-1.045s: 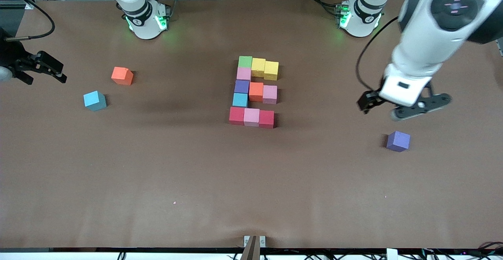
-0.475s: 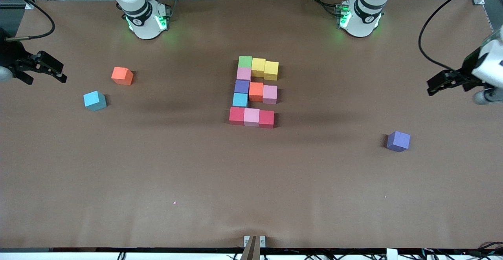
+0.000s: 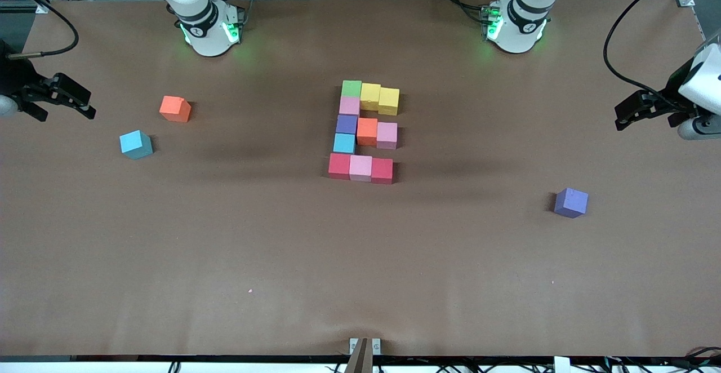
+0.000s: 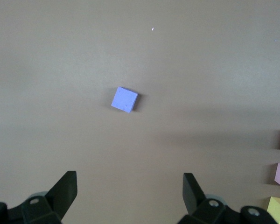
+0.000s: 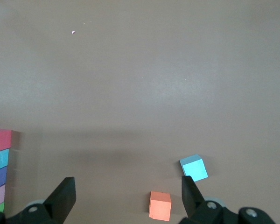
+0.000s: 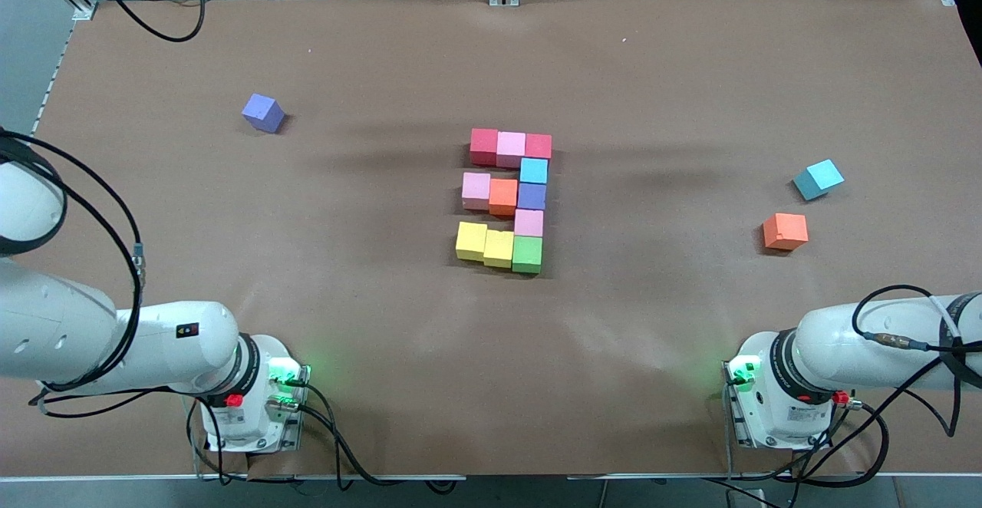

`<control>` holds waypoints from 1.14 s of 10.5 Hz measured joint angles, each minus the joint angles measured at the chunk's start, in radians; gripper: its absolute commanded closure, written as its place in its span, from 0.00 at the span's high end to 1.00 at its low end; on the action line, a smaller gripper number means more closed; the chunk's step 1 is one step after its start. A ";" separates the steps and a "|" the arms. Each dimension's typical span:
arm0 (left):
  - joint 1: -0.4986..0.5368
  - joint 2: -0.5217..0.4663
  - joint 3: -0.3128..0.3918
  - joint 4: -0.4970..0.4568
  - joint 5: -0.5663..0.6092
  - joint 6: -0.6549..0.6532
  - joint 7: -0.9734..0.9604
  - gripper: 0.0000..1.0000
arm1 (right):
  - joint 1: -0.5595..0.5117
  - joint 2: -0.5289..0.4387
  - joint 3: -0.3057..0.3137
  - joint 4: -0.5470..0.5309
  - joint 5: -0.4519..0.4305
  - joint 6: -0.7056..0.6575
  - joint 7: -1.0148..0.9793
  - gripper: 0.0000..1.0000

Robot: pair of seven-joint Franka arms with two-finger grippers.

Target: Arrange 11 blocks into digit 3

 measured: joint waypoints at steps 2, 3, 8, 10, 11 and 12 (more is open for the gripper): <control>-0.020 -0.014 0.005 -0.001 -0.014 -0.013 0.000 1.00 | 0.000 0.000 0.000 0.000 0.000 0.000 0.000 1.00; -0.031 -0.018 0.005 -0.001 -0.015 -0.016 0.000 1.00 | 0.000 0.000 0.000 0.000 0.000 0.000 0.000 1.00; -0.057 -0.036 0.004 -0.001 -0.030 -0.052 -0.004 1.00 | 0.000 0.000 0.000 0.000 0.000 0.000 0.000 1.00; -0.057 -0.045 0.007 -0.001 -0.038 -0.065 -0.005 1.00 | 0.000 0.000 0.000 0.000 0.000 0.001 0.000 1.00; -0.057 -0.046 0.007 -0.001 -0.040 -0.069 -0.005 1.00 | 0.000 0.000 0.000 0.000 0.000 0.002 0.000 1.00; -0.057 -0.047 0.009 -0.001 -0.051 -0.074 -0.005 1.00 | 0.000 0.000 0.000 -0.001 0.000 0.002 0.000 1.00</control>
